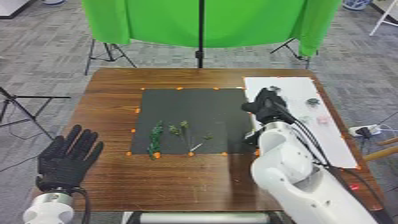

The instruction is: Arrange flowers

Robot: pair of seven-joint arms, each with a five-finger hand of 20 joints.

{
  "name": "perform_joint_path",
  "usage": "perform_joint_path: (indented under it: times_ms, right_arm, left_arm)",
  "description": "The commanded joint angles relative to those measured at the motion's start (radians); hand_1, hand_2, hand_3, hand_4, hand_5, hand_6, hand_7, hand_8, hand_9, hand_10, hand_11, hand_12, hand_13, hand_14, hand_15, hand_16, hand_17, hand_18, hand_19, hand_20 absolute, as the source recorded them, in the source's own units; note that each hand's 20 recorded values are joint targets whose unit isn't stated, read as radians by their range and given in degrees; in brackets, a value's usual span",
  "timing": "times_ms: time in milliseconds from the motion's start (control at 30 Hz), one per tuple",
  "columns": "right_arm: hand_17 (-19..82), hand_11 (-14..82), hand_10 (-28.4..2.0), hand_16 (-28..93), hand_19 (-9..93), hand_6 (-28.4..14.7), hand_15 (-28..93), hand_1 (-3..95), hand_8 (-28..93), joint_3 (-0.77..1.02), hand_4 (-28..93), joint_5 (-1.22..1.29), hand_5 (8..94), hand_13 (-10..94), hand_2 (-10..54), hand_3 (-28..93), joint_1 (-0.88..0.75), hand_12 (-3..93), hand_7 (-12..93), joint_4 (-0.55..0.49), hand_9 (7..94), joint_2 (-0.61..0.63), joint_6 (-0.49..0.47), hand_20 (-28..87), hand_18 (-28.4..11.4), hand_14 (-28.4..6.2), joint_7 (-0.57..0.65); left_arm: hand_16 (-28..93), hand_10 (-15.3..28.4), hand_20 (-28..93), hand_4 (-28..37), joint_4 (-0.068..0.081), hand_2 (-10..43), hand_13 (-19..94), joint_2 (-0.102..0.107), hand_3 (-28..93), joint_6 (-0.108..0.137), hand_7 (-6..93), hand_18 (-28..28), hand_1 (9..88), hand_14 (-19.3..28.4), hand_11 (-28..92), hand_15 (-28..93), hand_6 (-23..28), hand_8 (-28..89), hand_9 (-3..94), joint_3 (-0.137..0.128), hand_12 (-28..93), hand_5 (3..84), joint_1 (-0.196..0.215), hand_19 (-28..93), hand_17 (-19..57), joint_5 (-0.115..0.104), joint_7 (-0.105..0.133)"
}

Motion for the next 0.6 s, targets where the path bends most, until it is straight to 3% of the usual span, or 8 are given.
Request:
perform_joint_path:
  times_ms: [33,300,467,533,567,600]
  right_arm:
    - [36,36.2,-18.8,29,92,-8.3,76,39.2,-8,-0.084,-17,0.011,75.4,74,-8.0,67,0.165,26.4,16,0.153,80.8,0.109,-0.101,34,-28.4,-14.4,-0.008]
    - [36,37.7,-18.0,30,92,-7.5,76,40.3,-8,-0.233,-20,-0.031,75.6,74,-9.5,65,0.269,27.0,17,0.28,81.2,0.123,-0.149,36,-28.4,-14.1,-0.045]
    - [36,38.5,-17.5,30,91,-7.2,76,42.2,-8,-0.317,-22,-0.05,75.7,74,-9.5,65,0.316,27.4,17,0.37,81.2,0.102,-0.149,36,-28.4,-13.9,-0.07]
    - [36,39.0,-17.2,30,91,-7.0,76,44.5,-8,-0.345,-23,-0.056,75.3,74,-9.5,65,0.335,27.6,18,0.411,80.8,0.083,-0.168,36,-28.4,-13.9,-0.077]
    - [36,39.2,-17.1,30,91,-6.9,76,45.6,-8,-0.355,-24,-0.049,75.3,74,-9.5,66,0.34,27.6,18,0.421,80.8,0.077,-0.175,36,-28.4,-13.9,-0.074]
    - [36,39.8,-17.0,30,91,-6.7,76,46.5,-7,-0.363,-26,-0.043,75.3,74,-9.5,66,0.34,27.6,18,0.43,80.7,0.07,-0.17,37,-28.4,-13.8,-0.075]
  left_arm:
    - [-7,16.6,15,-22.3,-0.002,18.6,31,-0.008,77,-0.003,18.1,12.8,30.0,15.2,23,39,9.8,-9,43.3,0.003,13,52.1,0.024,30,-3.8,-0.006,0.003]
    - [-6,16.6,15,-22.2,-0.001,18.6,31,-0.009,77,-0.001,18.1,12.8,30.0,15.3,23,39,9.7,-9,43.2,0.006,13,52.1,0.026,30,-3.8,-0.005,0.004]
    - [-7,16.6,15,-22.2,0.014,18.5,31,-0.009,77,0.001,18.2,12.8,30.0,15.3,23,39,9.8,-9,43.1,0.014,13,52.0,0.022,30,-3.8,-0.006,-0.002]
    - [-7,16.6,15,-22.1,0.021,18.5,31,-0.005,77,0.011,18.2,12.8,29.9,15.2,23,39,9.8,-9,43.1,0.023,13,52.0,0.021,30,-3.8,-0.051,0.004]
    - [-7,16.7,15,-22.1,0.022,18.5,31,-0.006,77,0.003,18.2,12.8,29.9,15.2,23,39,9.8,-9,43.1,0.024,13,52.0,0.021,30,-3.8,-0.065,0.002]
    - [-7,16.6,15,-22.1,0.02,18.4,31,-0.006,77,0.001,18.2,12.8,29.9,15.2,23,39,9.7,-9,43.1,0.026,13,52.0,0.024,30,-3.8,-0.066,0.002]
